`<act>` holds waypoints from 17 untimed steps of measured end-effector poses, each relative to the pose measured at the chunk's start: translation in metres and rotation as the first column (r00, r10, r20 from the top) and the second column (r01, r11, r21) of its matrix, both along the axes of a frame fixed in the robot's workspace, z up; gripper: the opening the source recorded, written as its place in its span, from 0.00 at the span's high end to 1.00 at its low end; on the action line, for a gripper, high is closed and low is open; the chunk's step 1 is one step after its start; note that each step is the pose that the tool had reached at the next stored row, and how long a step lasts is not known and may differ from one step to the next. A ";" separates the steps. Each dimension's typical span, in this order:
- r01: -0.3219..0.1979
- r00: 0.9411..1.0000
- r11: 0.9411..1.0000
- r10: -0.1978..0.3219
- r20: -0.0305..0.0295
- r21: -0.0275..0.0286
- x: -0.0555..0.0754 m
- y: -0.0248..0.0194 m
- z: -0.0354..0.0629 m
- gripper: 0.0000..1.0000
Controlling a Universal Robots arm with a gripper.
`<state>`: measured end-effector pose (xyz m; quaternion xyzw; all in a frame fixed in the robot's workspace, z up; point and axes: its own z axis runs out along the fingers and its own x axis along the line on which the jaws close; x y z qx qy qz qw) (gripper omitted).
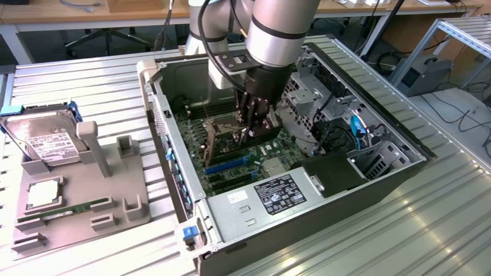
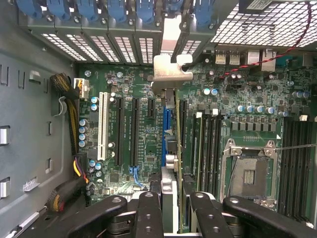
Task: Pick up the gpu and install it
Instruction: 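Insert the gpu into the slot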
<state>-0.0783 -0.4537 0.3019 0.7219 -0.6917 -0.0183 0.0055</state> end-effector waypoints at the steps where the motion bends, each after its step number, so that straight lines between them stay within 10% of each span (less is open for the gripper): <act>1: 0.000 1.000 1.000 0.000 0.000 0.000 0.000 -0.0001 -0.0001 0.73; 17: 0.000 1.000 1.000 0.000 0.000 0.000 0.000 -0.0021 -0.0042 0.73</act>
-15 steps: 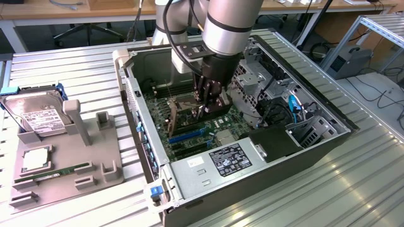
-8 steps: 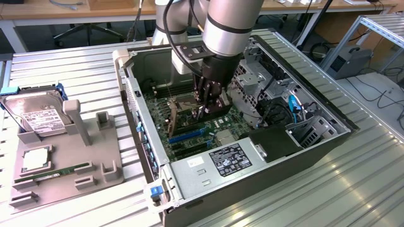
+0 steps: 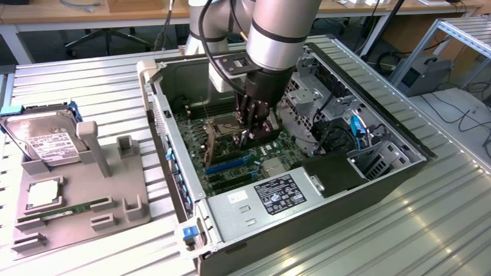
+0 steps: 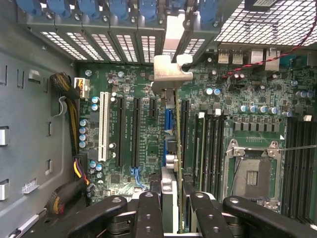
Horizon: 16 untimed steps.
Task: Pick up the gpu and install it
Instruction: 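Insert the gpu into the slot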
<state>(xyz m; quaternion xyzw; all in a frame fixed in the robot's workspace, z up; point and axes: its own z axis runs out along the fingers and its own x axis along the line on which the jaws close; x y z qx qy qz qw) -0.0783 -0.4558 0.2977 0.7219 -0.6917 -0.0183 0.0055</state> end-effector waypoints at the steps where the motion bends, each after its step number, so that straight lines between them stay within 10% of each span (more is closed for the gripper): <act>1: 0.000 1.000 1.000 0.000 0.000 0.000 0.000 -0.0002 -0.0004 0.73; 16: 0.000 1.000 1.000 0.000 0.000 0.000 0.000 -0.0028 -0.0106 0.73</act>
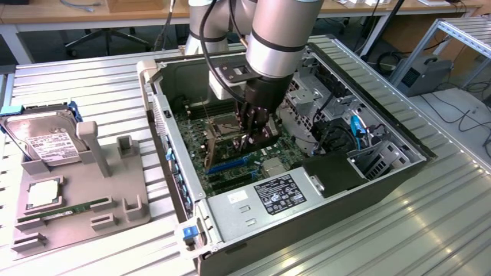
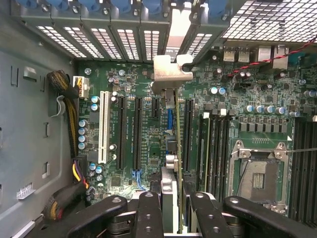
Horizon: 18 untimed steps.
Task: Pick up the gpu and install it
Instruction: 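Insert the gpu into the slot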
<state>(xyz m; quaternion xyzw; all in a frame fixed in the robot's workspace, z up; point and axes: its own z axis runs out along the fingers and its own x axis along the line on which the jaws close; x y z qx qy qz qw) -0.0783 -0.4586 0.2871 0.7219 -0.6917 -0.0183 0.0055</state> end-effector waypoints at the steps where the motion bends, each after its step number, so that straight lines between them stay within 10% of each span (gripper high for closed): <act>1: 0.000 1.000 1.000 0.000 0.000 0.000 0.000 0.0000 -0.0002 0.73; 18: 0.003 1.000 1.000 -0.003 0.000 0.000 -0.004 0.0000 -0.0008 0.73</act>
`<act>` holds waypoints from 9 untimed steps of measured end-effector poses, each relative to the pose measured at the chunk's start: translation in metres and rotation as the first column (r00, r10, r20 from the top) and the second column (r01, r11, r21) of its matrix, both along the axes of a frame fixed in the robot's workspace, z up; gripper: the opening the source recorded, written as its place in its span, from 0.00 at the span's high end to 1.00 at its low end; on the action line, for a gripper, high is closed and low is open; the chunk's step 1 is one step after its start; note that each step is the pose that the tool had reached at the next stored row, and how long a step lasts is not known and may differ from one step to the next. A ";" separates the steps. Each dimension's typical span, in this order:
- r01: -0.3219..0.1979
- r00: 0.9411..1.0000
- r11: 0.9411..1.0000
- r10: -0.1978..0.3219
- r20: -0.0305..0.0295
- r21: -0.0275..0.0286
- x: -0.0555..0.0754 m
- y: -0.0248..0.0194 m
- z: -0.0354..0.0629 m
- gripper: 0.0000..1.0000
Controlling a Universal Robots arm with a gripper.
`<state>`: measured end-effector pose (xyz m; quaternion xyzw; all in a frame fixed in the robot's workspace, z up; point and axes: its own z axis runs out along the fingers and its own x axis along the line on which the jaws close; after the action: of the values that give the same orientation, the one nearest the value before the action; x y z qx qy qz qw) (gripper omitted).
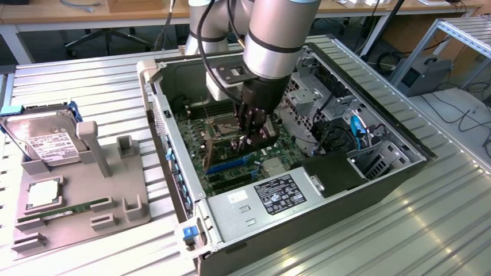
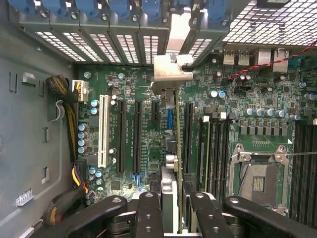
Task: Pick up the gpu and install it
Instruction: 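Insert the gpu into the slot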
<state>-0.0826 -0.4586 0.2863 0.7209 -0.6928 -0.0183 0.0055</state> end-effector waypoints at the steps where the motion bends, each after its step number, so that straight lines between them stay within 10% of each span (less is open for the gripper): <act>1: 0.000 1.000 1.000 0.000 0.000 0.000 0.000 0.0000 -0.0001 0.73; 9: 0.000 1.000 1.000 0.000 0.000 0.000 -0.001 0.0000 -0.0008 0.73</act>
<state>-0.0837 -0.4586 0.2855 0.7209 -0.6928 -0.0183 0.0055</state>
